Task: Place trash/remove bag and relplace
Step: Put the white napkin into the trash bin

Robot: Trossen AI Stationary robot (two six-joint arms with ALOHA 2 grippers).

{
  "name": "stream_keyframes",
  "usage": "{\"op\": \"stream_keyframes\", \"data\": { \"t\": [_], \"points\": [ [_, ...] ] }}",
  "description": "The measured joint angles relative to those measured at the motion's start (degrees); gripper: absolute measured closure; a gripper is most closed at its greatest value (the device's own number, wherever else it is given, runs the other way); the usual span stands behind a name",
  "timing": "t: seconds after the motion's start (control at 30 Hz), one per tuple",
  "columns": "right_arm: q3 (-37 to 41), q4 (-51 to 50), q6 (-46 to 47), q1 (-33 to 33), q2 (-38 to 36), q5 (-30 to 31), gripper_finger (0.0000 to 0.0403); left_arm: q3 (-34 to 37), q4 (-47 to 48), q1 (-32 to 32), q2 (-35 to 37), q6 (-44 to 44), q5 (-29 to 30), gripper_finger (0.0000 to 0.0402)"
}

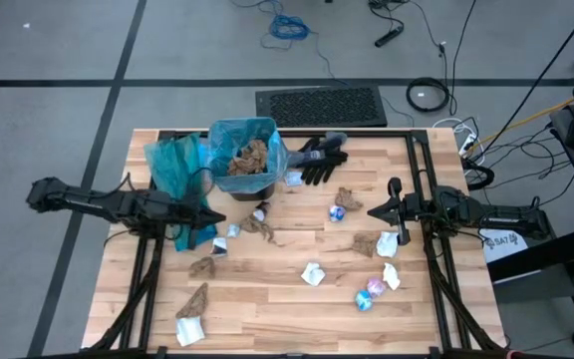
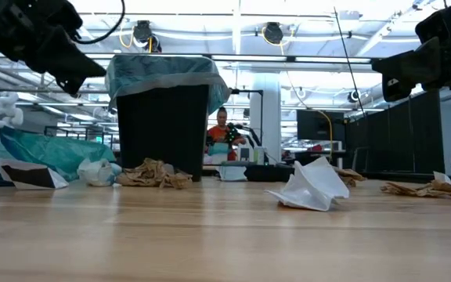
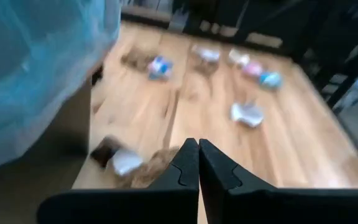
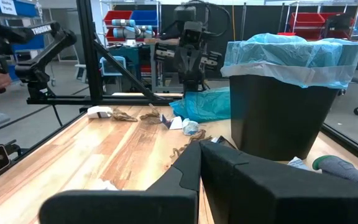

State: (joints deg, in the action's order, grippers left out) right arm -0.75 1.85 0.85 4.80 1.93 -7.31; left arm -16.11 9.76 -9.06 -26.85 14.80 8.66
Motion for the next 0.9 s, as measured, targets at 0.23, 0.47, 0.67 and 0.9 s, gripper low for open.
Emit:
{"op": "stream_keyframes", "data": {
  "t": [0.23, 0.47, 0.67, 0.9],
  "points": [
    [0.0, 0.0, 0.0, 0.0, 0.0, 0.0, 0.0403, -7.0, 4.3, -5.8, -11.5, 10.1, 5.3, 0.0401],
    [0.0, 0.0, 0.0, 0.0, 0.0, 0.0, 0.0403, -14.4, 12.0, -12.6, -21.8, 22.8, 13.3, 0.0401],
    [0.0, 0.0, 0.0, 0.0, 0.0, 0.0, 0.0403, -20.7, 18.8, -15.8, -29.4, 31.8, 14.8, 0.0401],
    [0.0, 0.0, 0.0, 0.0, 0.0, 0.0, 0.0403, -22.1, 20.7, -15.9, -35.4, 37.5, 15.0, 0.0400]
  ]
}}
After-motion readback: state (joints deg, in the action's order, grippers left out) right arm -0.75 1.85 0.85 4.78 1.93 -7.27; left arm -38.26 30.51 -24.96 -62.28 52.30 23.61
